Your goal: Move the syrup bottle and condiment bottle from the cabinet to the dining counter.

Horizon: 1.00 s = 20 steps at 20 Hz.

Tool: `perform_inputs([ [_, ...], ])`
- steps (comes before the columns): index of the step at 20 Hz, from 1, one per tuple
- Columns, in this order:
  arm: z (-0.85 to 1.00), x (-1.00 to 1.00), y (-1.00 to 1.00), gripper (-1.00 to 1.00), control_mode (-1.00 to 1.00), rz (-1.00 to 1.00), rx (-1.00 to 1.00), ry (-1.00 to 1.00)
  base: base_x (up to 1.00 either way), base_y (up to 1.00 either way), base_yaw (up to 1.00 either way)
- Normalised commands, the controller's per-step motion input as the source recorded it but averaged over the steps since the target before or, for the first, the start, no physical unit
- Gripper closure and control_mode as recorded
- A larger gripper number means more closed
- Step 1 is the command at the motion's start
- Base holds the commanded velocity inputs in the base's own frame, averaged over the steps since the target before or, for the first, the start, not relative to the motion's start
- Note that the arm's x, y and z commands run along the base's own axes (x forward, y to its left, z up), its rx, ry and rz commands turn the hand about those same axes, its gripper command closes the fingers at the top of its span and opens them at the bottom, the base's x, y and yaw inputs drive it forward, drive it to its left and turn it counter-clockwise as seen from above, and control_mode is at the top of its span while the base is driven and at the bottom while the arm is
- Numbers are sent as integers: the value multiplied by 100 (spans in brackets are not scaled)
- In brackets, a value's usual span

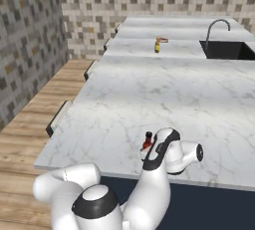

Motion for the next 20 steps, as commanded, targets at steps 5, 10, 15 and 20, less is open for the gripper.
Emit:
perform_inputs([
  [5,0,-20,-1,-100,-100,3,0,2,0,0,0],
  [10,0,-38,0,-100,-100,10,0,0,0,0,0],
  [15,1,-17,0,-100,-100,8,0,0,0,0,0],
  [20,12,-25,-18,-100,-100,2,0,0,0,0,0],
])
